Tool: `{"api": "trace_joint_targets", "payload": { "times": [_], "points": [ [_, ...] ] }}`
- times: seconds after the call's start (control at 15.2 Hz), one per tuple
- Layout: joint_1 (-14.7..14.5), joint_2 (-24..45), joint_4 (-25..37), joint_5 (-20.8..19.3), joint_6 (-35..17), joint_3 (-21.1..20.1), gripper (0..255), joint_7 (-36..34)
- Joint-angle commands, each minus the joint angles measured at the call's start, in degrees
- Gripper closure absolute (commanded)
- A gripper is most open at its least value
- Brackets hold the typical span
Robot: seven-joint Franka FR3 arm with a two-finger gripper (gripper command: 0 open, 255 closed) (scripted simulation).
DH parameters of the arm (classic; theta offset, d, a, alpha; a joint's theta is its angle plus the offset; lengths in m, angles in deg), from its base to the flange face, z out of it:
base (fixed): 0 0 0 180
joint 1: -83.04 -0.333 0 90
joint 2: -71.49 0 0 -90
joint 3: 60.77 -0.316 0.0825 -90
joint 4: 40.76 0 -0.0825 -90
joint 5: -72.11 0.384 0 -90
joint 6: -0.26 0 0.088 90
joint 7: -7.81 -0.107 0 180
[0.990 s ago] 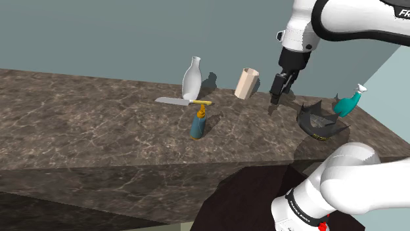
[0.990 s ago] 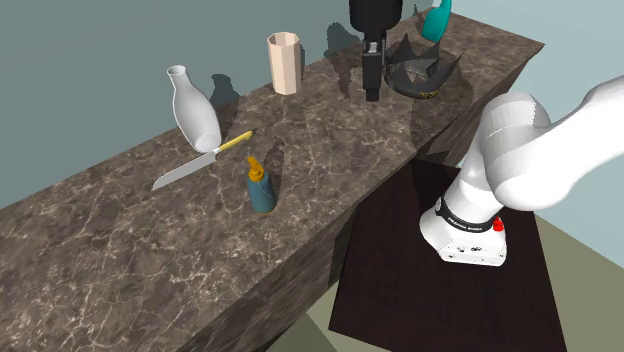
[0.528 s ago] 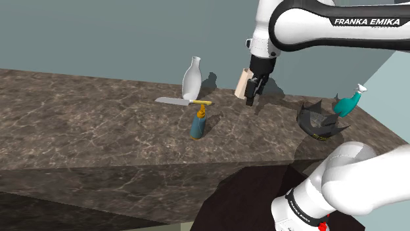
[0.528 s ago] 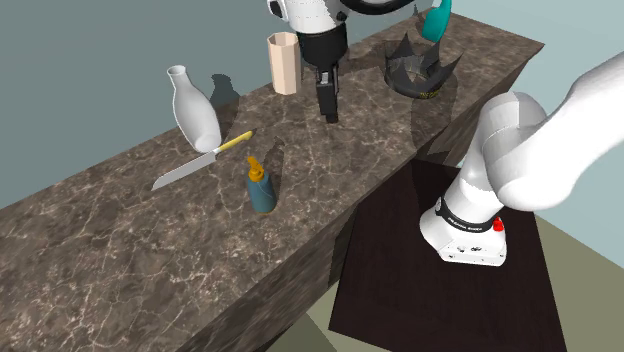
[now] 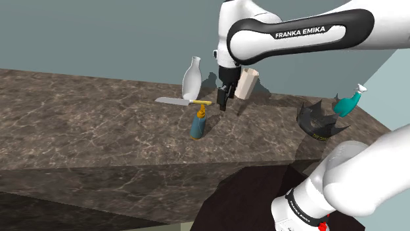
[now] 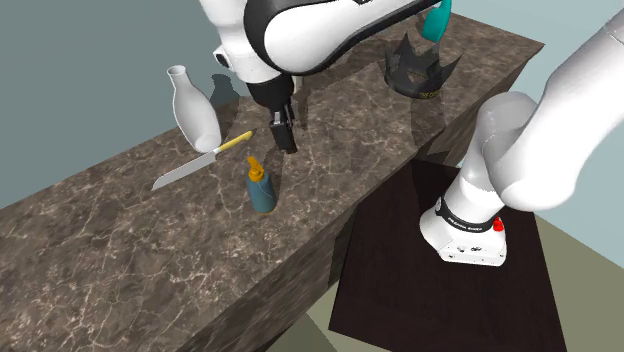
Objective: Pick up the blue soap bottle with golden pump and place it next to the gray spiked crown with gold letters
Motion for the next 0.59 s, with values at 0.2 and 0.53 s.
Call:
{"api": "trace_joint_targets", "payload": {
  "times": [0.2, 0.53],
  "points": [
    [-1.5, 10.5, 6.5, -1.0, -3.2, -1.8, 0, 1.3],
    [-3.3, 20.9, 13.9, -2.6, -5.4, -3.5, 0, 2.3]
  ]
}}
